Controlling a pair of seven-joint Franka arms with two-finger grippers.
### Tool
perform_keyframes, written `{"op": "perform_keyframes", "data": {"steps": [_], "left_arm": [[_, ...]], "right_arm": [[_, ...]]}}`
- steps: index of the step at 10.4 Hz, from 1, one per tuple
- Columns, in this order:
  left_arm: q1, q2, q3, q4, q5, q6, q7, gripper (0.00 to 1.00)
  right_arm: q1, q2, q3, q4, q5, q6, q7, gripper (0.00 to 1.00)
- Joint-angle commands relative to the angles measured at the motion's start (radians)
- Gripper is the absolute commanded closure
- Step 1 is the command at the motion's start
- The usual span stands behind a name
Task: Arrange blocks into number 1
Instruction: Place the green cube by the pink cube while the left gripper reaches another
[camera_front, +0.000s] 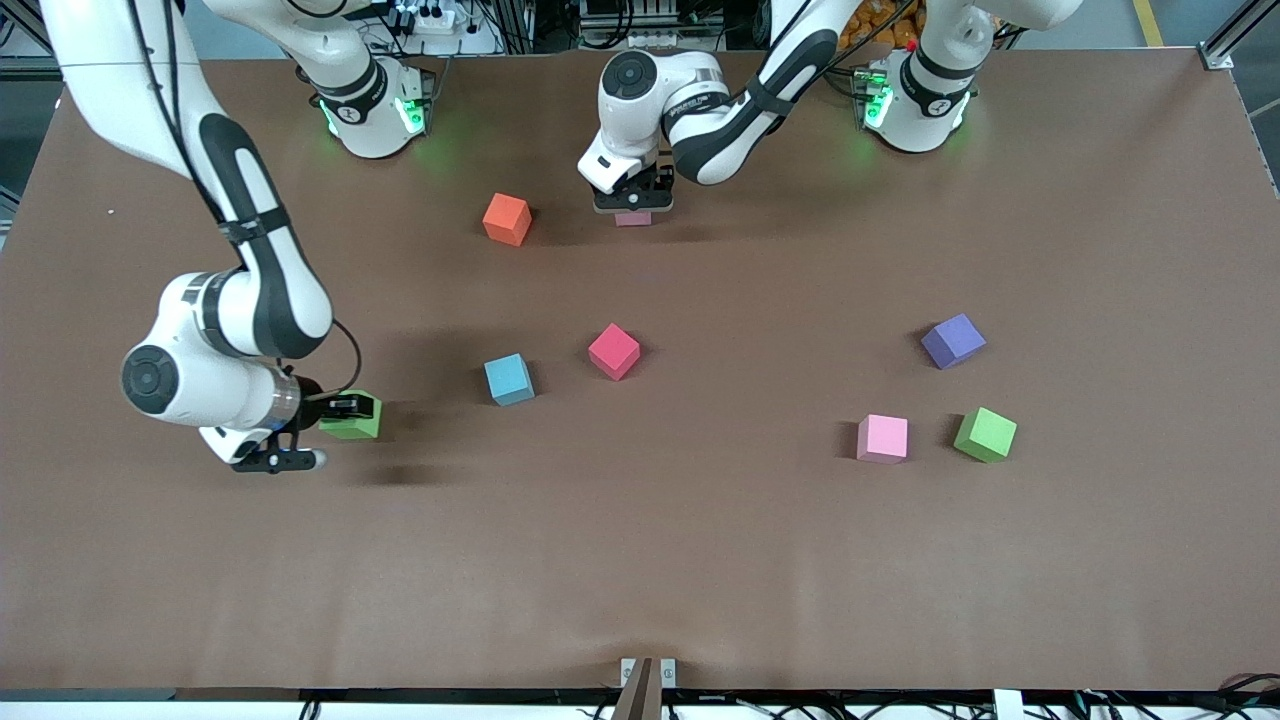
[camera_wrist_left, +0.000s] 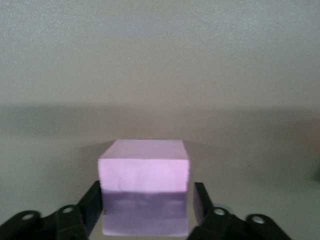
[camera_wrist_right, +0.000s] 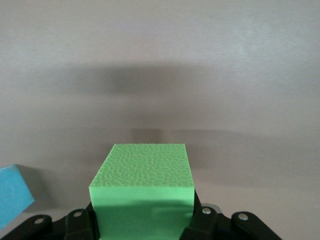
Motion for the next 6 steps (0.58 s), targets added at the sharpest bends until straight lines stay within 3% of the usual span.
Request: {"op": "perform_keyframes", "data": {"steps": [1, 4, 6], "left_arm": [[0.011, -0.050, -0.002, 0.010, 0.041, 0.004, -0.029, 0.00], [0.122, -0.119, 0.007, 0.070, 0.041, -0.002, 0.108, 0.00], [0.246, -0.111, 0.007, 0.125, 0.039, -0.002, 0.387, 0.00]], "right_arm": [[0.105, -0.023, -0.004, -0.032, 0.013, 0.058, 0.139, 1.00], [0.220, -0.045, -0.004, -0.032, 0.012, 0.020, 0.265, 1.00], [0.297, -0.057, -0.004, -0.026, 0.010, 0.001, 0.340, 1.00]]}}
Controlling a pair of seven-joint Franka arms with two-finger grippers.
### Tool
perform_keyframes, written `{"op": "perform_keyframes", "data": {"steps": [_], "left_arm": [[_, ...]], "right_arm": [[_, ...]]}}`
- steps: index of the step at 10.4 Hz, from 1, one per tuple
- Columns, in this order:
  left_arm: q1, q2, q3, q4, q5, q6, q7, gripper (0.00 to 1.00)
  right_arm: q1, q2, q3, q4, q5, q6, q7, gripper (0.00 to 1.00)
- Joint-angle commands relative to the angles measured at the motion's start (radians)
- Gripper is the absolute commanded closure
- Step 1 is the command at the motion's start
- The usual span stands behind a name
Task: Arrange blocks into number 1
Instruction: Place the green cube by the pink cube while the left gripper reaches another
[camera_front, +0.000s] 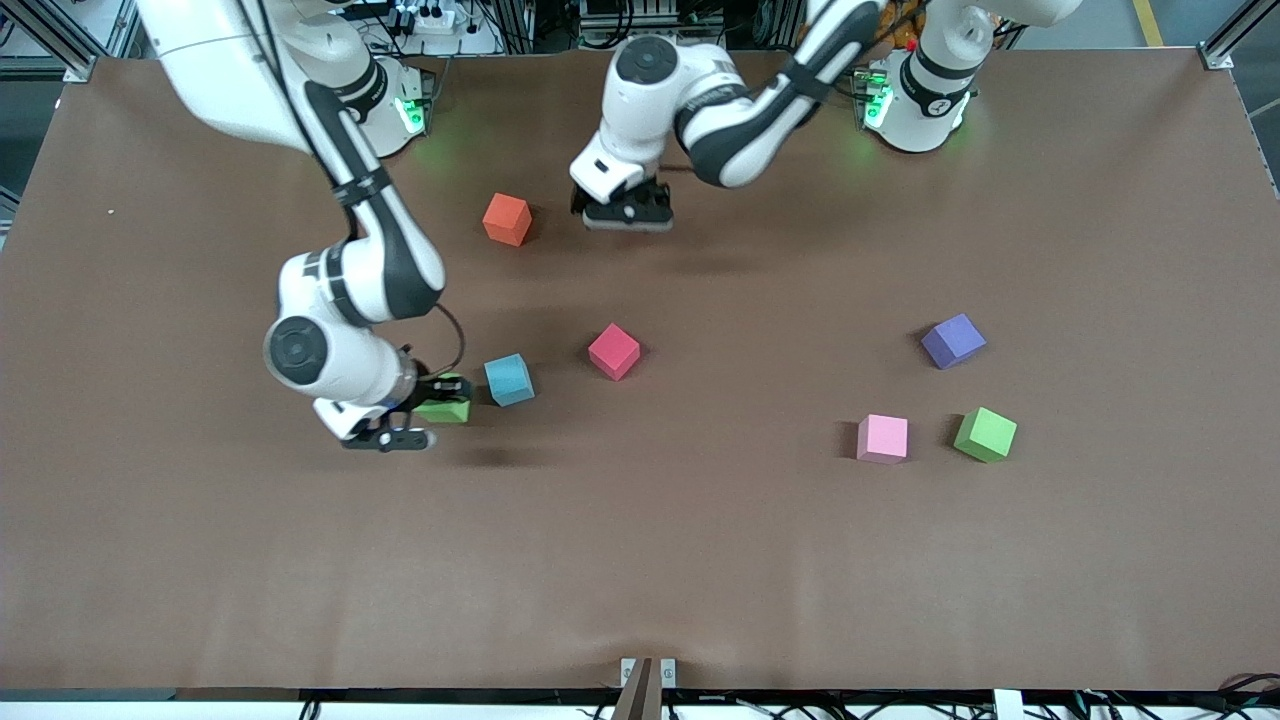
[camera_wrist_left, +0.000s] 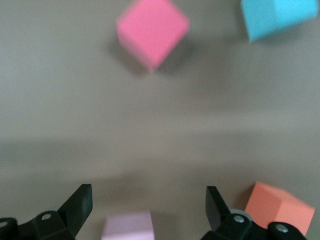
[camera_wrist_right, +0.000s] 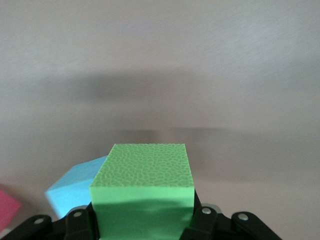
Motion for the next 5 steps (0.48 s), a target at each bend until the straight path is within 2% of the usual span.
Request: {"op": "perform_keyframes", "data": {"steps": [1, 2, 5], "left_arm": [[0.116, 0.034, -0.008, 0.095, 0.024, -0.008, 0.230, 0.00], [0.125, 0.084, -0.005, 0.166, 0.024, -0.007, 0.281, 0.00], [0.136, 0.134, 0.134, 0.280, 0.083, -0.007, 0.459, 0.00]], "right_arm": [[0.087, -0.055, -0.006, -0.021, 0.005, -0.039, 0.081, 1.00], [0.143, -0.058, -0.008, -0.015, 0.001, -0.057, 0.145, 1.00], [0.307, -0.052, -0.006, -0.009, -0.006, -0.068, 0.331, 1.00]]}}
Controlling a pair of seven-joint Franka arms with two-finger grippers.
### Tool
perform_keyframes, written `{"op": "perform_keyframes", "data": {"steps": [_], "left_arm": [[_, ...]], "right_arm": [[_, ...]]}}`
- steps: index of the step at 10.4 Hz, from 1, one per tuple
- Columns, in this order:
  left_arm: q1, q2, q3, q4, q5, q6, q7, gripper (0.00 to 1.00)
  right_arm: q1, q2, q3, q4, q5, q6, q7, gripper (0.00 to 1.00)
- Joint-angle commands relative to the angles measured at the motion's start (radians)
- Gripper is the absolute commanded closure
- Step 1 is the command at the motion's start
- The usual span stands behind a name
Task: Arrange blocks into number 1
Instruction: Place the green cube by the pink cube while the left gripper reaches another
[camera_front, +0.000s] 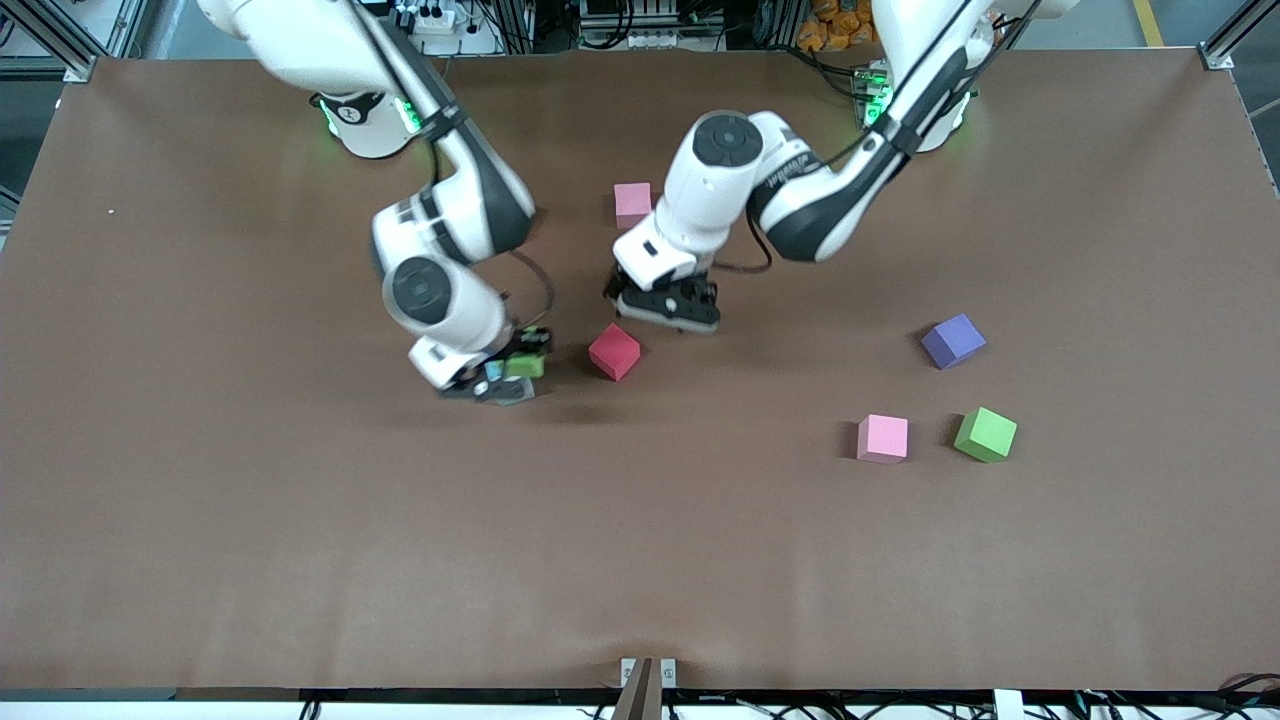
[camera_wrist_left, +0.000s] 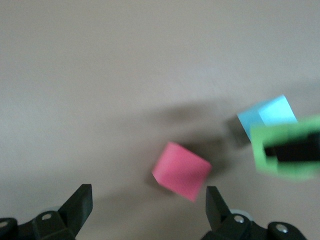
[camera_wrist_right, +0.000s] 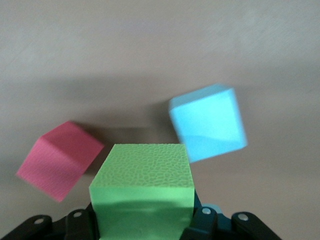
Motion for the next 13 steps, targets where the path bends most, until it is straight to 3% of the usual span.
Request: {"op": "perform_keyframes", "data": {"steps": [1, 6, 11, 13], "left_arm": [[0.022, 0.039, 0.097, 0.082, 0.037, -0.007, 0.139, 0.00], [0.244, 0.016, 0.093, 0.079, 0.027, -0.012, 0.218, 0.00], [0.394, 0.033, 0.096, 0.076, 0.027, -0.144, 0.584, 0.00], [0.399, 0.057, 0.097, 0.066, 0.026, -0.165, 0.603, 0.00]], "right_arm": [[0.120, -0.008, -0.009, -0.014, -0.013, -0.015, 0.120, 1.00], [0.264, -0.015, -0.008, -0.041, -0.016, -0.035, 0.231, 1.00], [0.342, -0.001, -0.006, -0.164, -0.005, 0.184, 0.329, 1.00], [0.364, 0.004, -0.005, -0.166, -0.005, 0.190, 0.355, 1.00]]}}
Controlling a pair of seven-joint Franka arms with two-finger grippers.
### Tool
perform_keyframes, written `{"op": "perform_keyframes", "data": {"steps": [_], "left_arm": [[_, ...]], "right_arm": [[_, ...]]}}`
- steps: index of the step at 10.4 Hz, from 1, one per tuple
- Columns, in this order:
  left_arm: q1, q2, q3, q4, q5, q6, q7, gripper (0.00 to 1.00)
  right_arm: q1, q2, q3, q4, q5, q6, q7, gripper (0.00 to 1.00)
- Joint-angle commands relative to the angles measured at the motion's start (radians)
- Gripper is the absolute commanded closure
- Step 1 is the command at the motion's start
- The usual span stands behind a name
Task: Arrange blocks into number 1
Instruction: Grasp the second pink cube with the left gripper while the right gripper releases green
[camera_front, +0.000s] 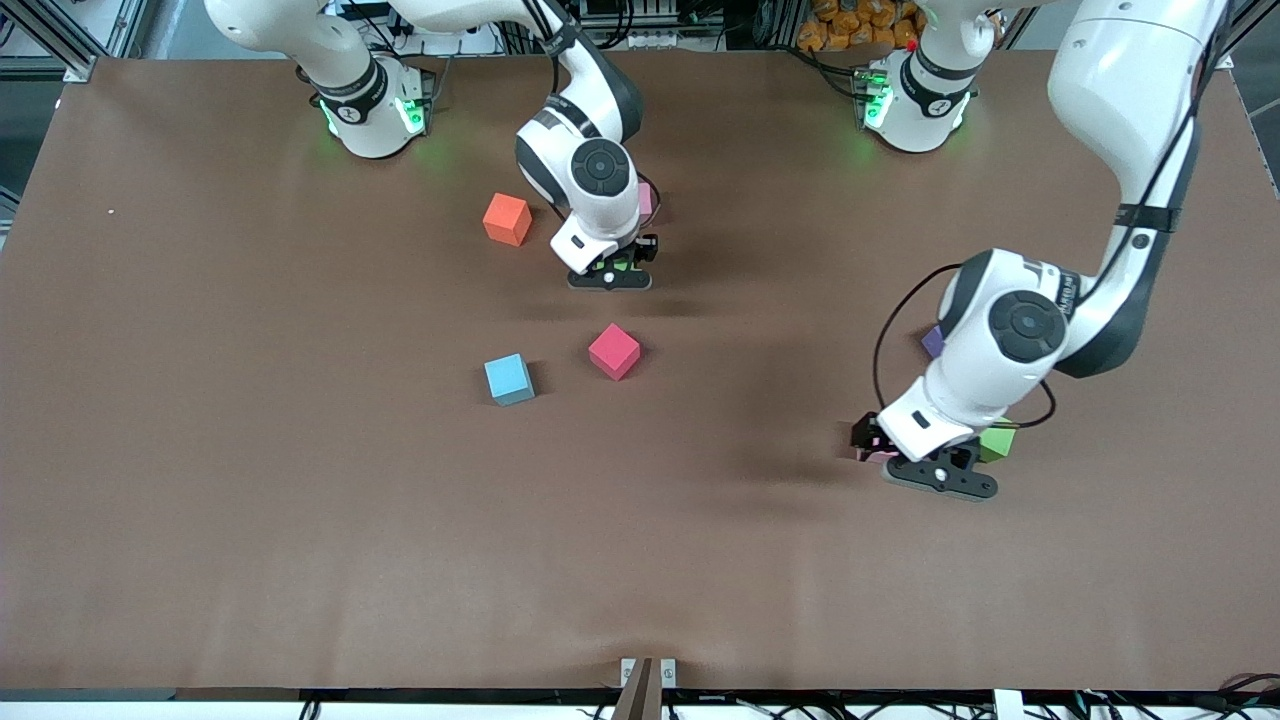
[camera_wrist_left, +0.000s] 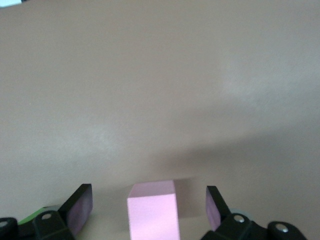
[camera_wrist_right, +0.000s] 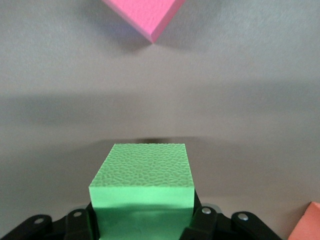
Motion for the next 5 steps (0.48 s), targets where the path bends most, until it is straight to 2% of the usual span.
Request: {"op": "perform_keyframes", "data": {"steps": [1, 5], "left_arm": [[0.004, 0.035, -0.012, -0.017, 0.014, -0.015, 0.016, 0.00], [0.004, 0.061, -0.010, -0.045, 0.013, -0.049, -0.010, 0.00]], "right_arm": [[0.038, 0.001, -0.005, -0.013, -0.002, 0.019, 0.037, 1.00], [0.069, 0.003, -0.005, -0.058, -0.002, 0.081, 0.037, 1.00]]}}
